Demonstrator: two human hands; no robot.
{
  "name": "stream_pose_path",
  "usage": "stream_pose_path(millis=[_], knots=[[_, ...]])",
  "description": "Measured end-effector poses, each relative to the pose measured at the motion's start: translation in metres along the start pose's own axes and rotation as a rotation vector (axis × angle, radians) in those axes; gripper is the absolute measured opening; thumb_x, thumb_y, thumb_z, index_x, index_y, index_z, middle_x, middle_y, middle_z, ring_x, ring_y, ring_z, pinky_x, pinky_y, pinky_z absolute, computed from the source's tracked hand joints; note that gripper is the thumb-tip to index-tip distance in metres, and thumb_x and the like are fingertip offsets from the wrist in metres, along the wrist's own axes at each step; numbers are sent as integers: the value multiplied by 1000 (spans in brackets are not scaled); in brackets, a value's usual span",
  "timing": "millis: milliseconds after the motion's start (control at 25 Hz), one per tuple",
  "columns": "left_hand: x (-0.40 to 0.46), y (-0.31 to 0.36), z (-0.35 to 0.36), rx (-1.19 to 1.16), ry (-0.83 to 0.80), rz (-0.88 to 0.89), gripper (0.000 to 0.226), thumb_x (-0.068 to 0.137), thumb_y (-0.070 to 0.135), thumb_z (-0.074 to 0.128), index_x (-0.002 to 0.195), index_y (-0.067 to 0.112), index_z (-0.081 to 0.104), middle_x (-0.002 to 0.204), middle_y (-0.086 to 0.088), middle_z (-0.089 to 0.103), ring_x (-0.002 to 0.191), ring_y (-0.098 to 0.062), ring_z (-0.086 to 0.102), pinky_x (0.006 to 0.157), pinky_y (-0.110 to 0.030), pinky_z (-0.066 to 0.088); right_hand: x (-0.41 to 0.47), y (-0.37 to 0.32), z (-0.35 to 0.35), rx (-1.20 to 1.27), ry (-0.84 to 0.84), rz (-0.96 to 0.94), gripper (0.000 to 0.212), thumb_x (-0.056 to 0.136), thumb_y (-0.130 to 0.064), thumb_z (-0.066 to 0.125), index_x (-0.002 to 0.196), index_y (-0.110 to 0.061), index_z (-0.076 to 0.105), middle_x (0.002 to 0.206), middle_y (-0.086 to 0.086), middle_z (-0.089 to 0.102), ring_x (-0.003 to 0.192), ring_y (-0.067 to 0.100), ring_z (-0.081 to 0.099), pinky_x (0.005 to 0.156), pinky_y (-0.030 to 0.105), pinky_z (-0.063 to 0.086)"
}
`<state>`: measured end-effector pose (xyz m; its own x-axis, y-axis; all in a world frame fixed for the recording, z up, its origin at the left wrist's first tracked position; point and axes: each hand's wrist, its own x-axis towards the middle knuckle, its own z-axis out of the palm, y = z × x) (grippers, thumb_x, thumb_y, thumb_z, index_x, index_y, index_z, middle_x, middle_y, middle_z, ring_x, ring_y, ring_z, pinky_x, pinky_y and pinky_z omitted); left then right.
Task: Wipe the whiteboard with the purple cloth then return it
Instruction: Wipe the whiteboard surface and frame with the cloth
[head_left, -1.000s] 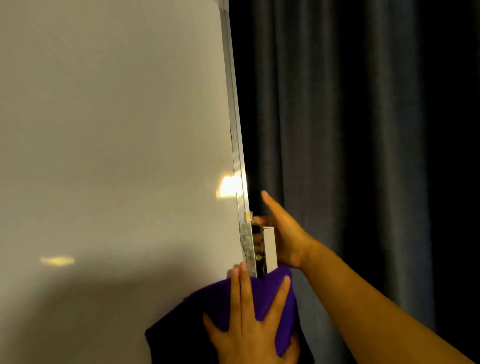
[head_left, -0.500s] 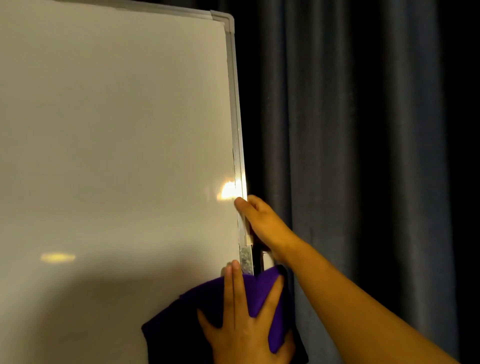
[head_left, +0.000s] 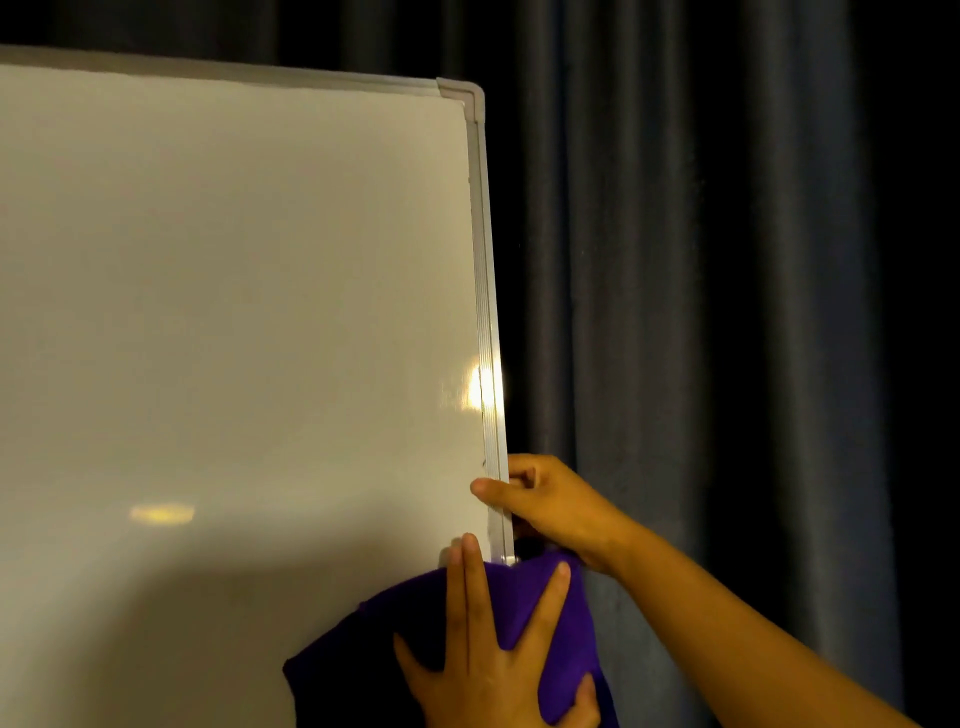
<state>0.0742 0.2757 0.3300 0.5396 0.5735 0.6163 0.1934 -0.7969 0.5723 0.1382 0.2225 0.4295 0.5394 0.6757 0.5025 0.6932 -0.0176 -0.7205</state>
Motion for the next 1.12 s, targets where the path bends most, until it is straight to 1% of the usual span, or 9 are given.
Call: stream_pose_path(millis=[160,280,320,360,400,720,840,1000,1120], knots=[[-20,-14,-1,-148,221,179,63,85,61,39,131,20,47,136,-1,49,140,3,7,110,-43,15,13,-31,-4,-27,96,-243,92,83,-5,64,137,-52,6,147,-18,31,130,2,36,102,24,39],[1,-13,-12,-205,94,296,58,89,54,38,139,25,32,146,15,38,136,11,9,96,2,-9,27,-40,4,-97,99,-352,82,92,-14,52,134,-55,-6,148,-25,9,129,-10,20,107,19,23],[9,-12,-10,-161,38,265,59,93,57,22,142,25,27,149,9,33,136,4,23,108,-15,21,31,-40,6,-100,132,-351,76,94,-18,49,134,-55,-4,149,-24,11,126,-11,25,104,15,25],[19,-7,-11,-89,-8,206,73,87,68,10,142,22,19,150,-6,33,135,-15,35,80,-44,53,34,-39,7,-102,165,-336,72,95,-22,47,137,-52,-3,151,-20,13,127,-6,28,100,12,28],[29,1,-11,5,0,147,83,77,78,2,140,24,6,150,-17,30,136,-29,33,106,-53,29,37,-38,5,-100,189,-314,69,95,-23,45,140,-48,-1,153,-16,16,131,3,31,95,8,30],[48,3,-50,347,262,442,75,49,65,73,116,32,63,139,-16,32,127,-38,30,73,-77,35,42,-46,-10,-194,101,-232,53,99,-31,32,131,-62,2,146,-13,31,121,41,45,83,7,46],[53,9,-51,302,262,443,86,35,63,79,114,31,64,138,-16,32,137,-40,16,73,-77,35,35,-44,-11,-243,156,-224,54,99,-31,32,132,-64,6,119,21,60,88,22,65,86,39,53],[51,15,-45,259,283,425,101,23,61,81,118,32,61,137,-16,36,139,-35,14,76,-79,31,47,-68,-12,-19,247,-327,59,98,-17,37,131,-59,12,136,-46,26,129,-1,29,105,15,21],[63,20,-53,314,216,422,102,21,62,81,117,32,61,132,-20,52,121,-42,38,69,-79,35,80,-95,-29,-6,275,-377,58,98,-9,37,142,-36,11,147,-25,14,132,-5,15,103,12,17]])
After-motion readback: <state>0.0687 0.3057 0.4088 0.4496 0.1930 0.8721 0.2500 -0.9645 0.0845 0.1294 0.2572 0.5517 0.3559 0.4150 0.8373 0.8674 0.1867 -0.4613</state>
